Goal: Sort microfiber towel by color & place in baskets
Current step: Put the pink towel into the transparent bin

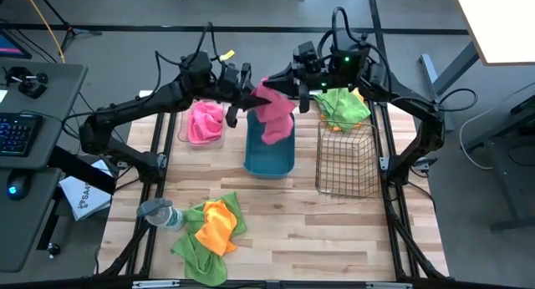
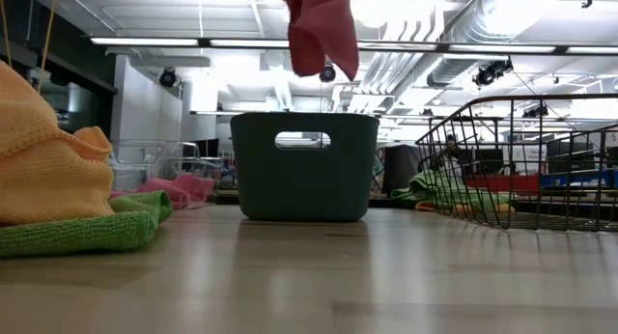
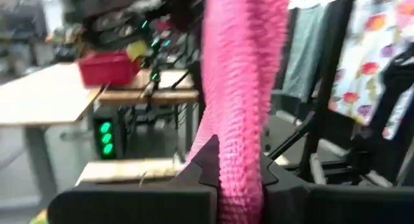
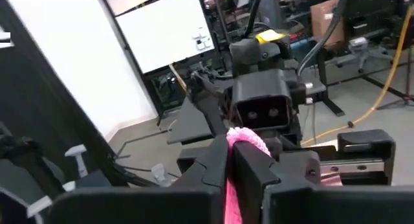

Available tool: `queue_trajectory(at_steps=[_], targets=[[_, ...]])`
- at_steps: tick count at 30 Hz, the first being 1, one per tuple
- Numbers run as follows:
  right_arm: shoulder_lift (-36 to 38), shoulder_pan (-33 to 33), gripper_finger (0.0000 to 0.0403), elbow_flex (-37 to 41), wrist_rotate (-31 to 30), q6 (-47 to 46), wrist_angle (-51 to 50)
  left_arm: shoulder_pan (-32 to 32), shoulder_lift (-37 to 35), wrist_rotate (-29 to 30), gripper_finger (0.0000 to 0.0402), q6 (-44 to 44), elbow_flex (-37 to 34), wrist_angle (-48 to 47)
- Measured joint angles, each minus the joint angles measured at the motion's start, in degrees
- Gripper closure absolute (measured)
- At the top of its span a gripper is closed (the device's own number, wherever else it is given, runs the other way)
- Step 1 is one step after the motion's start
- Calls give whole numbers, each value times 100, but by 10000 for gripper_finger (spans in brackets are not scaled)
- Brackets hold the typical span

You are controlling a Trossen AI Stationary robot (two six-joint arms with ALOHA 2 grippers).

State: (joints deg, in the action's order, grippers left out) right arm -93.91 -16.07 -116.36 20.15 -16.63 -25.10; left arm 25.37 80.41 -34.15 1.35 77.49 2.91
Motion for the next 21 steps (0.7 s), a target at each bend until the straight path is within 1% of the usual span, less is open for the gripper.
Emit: queue_trajectory(at_steps=[2,4,6,8,11,13,14,17,21], targets=[[21,-49,354,0,-48,64,-103,189,-147,285,398,-207,0,-462],[71,-129,323,0,-69,144,-205,445,-377,764,399,-455,1,-1018],[167,-216,288,0,-219,175,-378,758,-608,1335,400,-668,2,-1689],[262,-307,253,-4,-431,367,-629,1045,-807,2061,400,-763,2,-2294],[299,-433,207,-7,-704,690,-1022,1426,-1048,3454,401,-788,0,-3184],[297,-494,185,-4,-810,802,-1239,1640,-1134,4122,401,-800,-20,-3597],[297,-523,176,-4,-836,812,-1307,1746,-1174,4266,401,-760,-97,-3616],[295,-607,158,-4,-966,812,-1501,2056,-1355,4318,401,-461,-531,-3367],[278,-689,153,-4,-1075,814,-1773,2297,-1592,4396,401,226,-1309,-2951]])
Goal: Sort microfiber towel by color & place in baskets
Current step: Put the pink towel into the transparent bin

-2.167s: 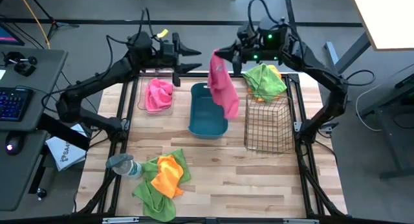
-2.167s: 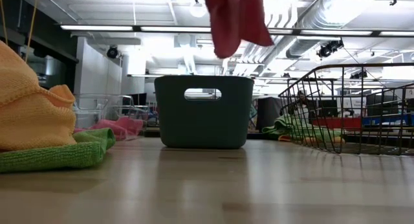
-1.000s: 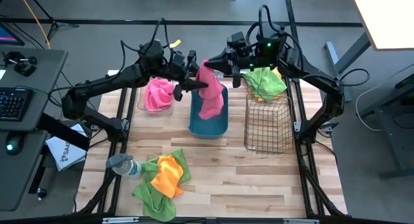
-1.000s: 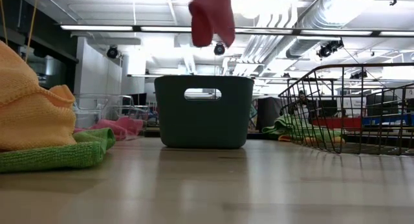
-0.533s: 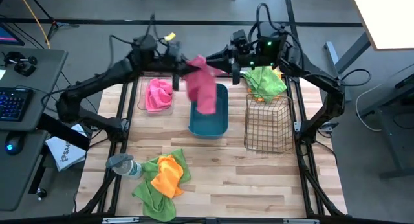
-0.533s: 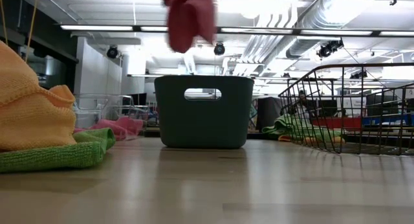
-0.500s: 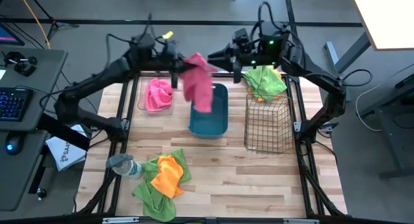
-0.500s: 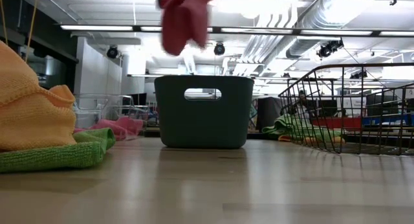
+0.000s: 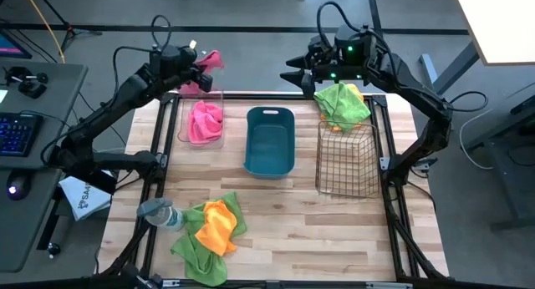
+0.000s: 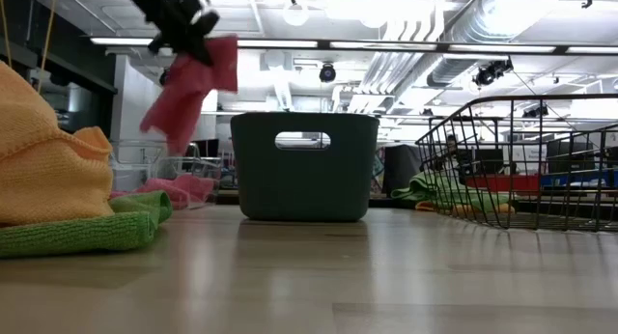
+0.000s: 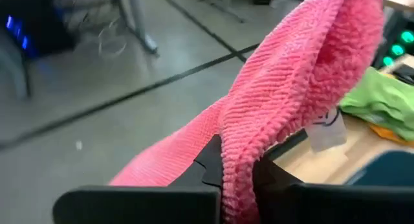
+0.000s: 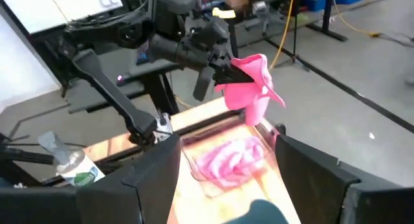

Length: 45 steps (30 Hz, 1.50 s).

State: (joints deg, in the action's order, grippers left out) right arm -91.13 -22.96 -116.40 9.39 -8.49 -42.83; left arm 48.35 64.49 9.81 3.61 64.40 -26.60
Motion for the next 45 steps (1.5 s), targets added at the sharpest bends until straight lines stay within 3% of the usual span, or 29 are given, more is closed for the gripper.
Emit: queue_trajectory(at_steps=[5,12,16,23,29,36,45], targets=[[0,-146,153,1,-1,-2,-195,-86,-328,28,402,616,-910,349],[0,-272,153,0,-19,-5,-220,-139,-720,1285,401,1510,-2154,539],[0,-293,153,0,-18,-26,-218,-163,-786,1526,401,1890,-2416,330],[0,-293,153,1,-16,-44,-218,-172,-171,172,401,1989,-2439,-197],[0,-256,153,2,0,-110,-230,-196,544,673,401,1986,-2439,-726],[0,-238,153,2,2,-194,-330,-198,833,244,394,1408,-2439,-817],[0,-238,153,2,2,-197,-327,-187,831,229,320,850,-1654,-1658]])
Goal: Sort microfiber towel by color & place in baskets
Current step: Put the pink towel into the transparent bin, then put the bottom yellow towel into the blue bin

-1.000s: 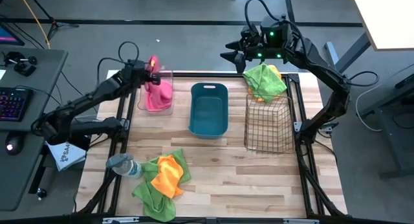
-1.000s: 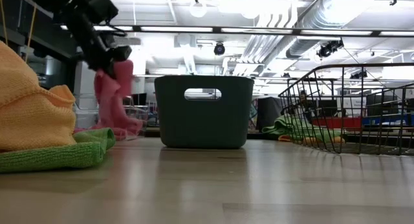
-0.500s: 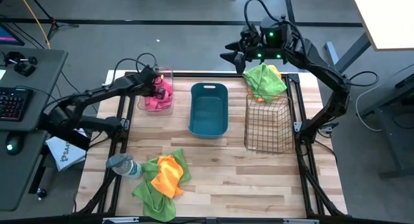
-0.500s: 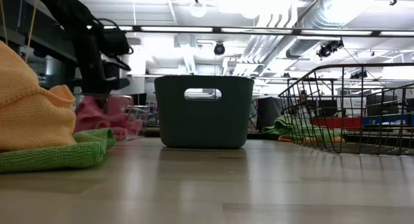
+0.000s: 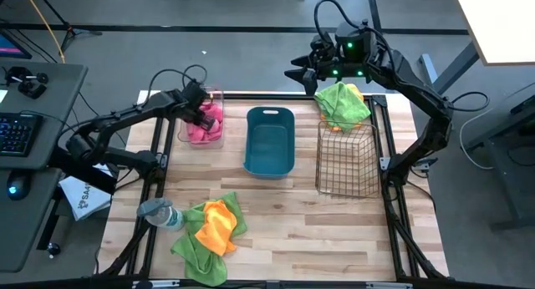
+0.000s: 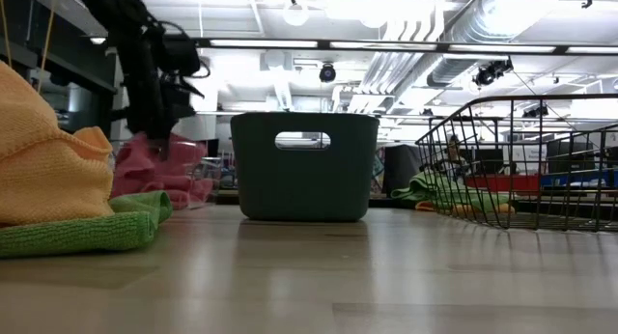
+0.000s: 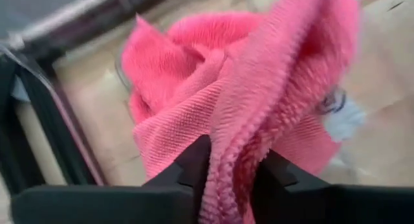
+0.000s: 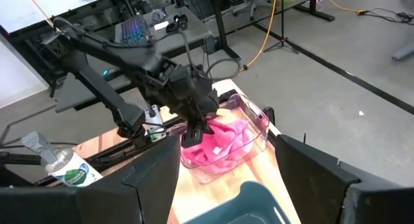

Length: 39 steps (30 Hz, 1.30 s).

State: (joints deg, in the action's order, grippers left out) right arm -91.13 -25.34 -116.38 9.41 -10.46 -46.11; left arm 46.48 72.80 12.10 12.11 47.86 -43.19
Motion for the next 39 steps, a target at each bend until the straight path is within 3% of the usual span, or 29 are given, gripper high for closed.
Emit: queue_trajectory(at_steps=[5,10,14,18,20,23,27,32,39], targets=[[0,0,153,0,0,0,0,0,0,-198,272,-444,749,-685],[0,0,153,0,-2,2,0,0,0,-777,239,-707,1511,-1303],[0,0,153,0,24,-4,-31,-9,-194,-1849,232,-690,1880,-1347],[0,121,153,0,51,-279,-354,-213,-623,-3360,232,-556,1817,-903],[0,240,153,0,59,-434,-618,-468,-878,-3734,231,-408,1714,-683],[0,478,153,0,59,-745,-1023,-1126,-1213,-3661,231,-257,1540,-379],[0,879,153,2,42,-1078,-1477,-2487,-1281,-2922,231,-512,1307,-335],[0,1404,153,2,-190,-1352,-1868,-4080,-823,-2307,231,-619,1283,-218],[0,2237,153,2,-659,-1342,-2950,-5519,-111,-1759,231,274,1622,-241]])
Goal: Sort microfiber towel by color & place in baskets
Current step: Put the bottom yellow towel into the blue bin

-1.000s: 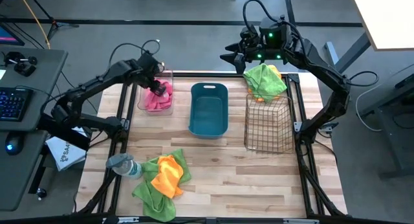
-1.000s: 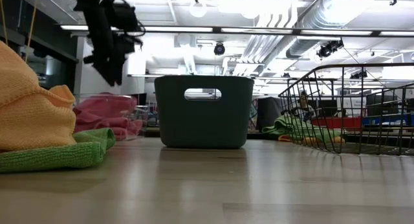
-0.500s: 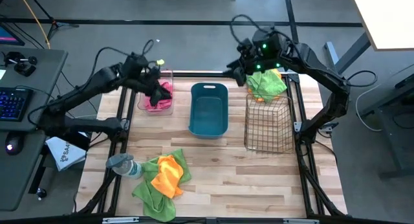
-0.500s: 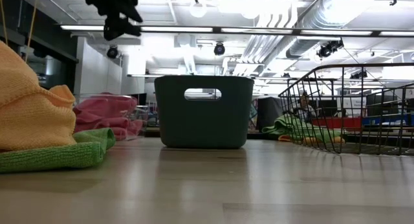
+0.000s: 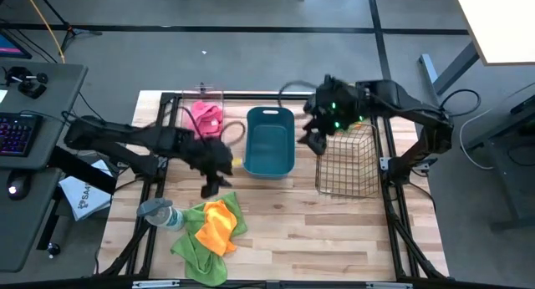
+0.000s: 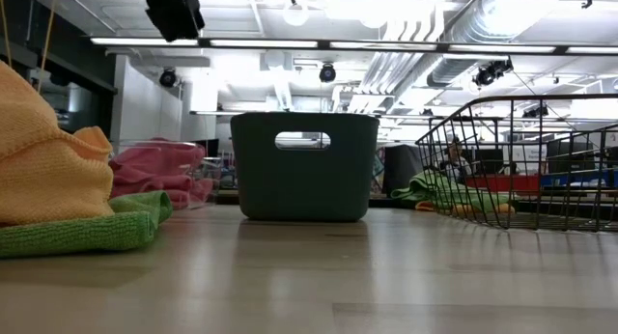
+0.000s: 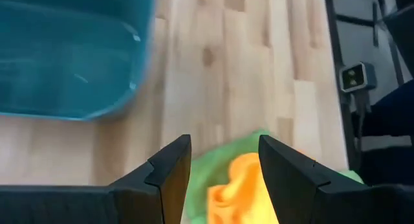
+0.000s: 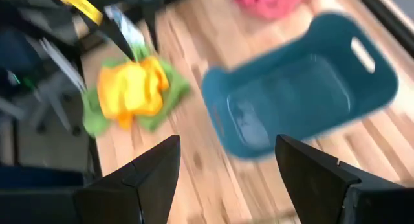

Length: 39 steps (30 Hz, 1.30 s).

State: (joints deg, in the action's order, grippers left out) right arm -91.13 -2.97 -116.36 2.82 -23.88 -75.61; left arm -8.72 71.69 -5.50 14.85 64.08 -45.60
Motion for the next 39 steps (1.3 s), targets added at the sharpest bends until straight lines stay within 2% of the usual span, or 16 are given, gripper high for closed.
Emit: queue_trajectory(at_steps=[6,10,14,17,22,27,39], targets=[[0,891,153,0,-583,-11,-673,-1185,803,564,231,353,441,-258],[0,1440,153,0,-974,-61,-678,-1759,1504,991,231,131,951,-1185],[0,1852,153,0,-1222,-409,-636,-2110,2137,1044,231,-435,1379,-2110],[0,2092,153,0,-1443,-776,-636,-2215,2494,788,231,-800,1557,-2510],[0,2405,153,0,-1975,-1294,-632,-2204,2639,243,232,-912,1590,-2488],[0,2541,153,0,-2374,-1646,-624,-2203,2633,210,232,-1049,1481,-2438],[0,2565,153,0,-2442,-1882,-599,-2200,2633,152,232,-1161,973,-1929]])
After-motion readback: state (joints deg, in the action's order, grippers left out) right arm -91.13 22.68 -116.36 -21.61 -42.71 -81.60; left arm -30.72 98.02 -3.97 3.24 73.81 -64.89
